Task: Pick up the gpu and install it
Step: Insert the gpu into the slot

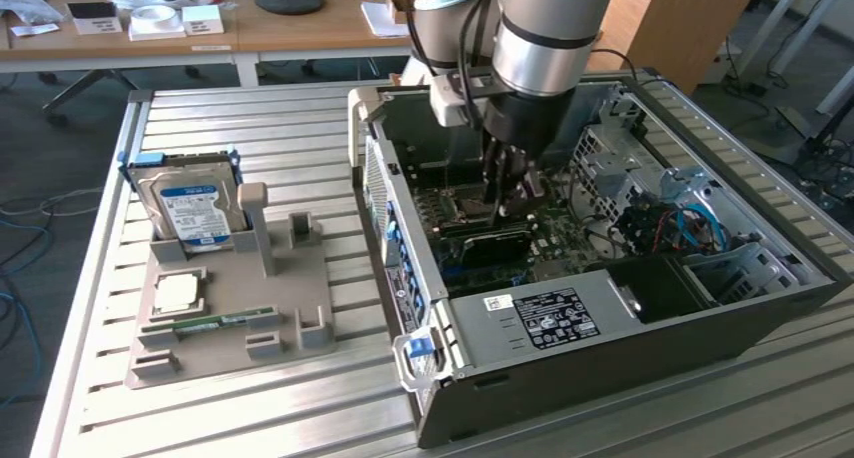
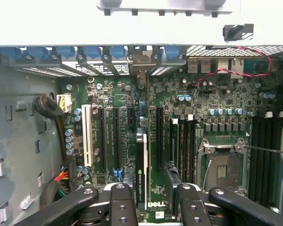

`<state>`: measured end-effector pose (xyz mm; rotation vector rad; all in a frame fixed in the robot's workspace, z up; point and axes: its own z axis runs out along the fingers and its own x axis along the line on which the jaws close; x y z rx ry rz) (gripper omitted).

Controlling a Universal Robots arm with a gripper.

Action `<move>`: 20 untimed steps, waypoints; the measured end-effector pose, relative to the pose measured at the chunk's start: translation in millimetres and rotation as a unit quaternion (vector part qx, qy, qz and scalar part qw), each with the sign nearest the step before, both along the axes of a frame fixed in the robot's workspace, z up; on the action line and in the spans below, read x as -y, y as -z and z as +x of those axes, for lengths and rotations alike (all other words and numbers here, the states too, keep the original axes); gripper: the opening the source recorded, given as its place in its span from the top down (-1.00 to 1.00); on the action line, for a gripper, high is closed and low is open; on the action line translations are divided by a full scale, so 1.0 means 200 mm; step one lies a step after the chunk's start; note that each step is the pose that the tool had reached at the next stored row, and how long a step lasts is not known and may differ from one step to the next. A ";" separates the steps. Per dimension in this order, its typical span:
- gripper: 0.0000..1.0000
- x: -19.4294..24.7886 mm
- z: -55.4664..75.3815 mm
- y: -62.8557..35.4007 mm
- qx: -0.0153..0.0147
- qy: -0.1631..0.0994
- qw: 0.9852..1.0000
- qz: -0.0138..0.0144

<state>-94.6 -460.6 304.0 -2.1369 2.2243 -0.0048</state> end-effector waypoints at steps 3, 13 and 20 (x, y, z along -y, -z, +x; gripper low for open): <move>0.21 0.000 0.00 -0.019 0.001 0.000 1.000 0.000; 0.21 0.000 0.00 -0.046 0.002 0.000 1.000 0.000; 0.21 0.000 0.00 -0.049 0.003 0.000 1.000 0.000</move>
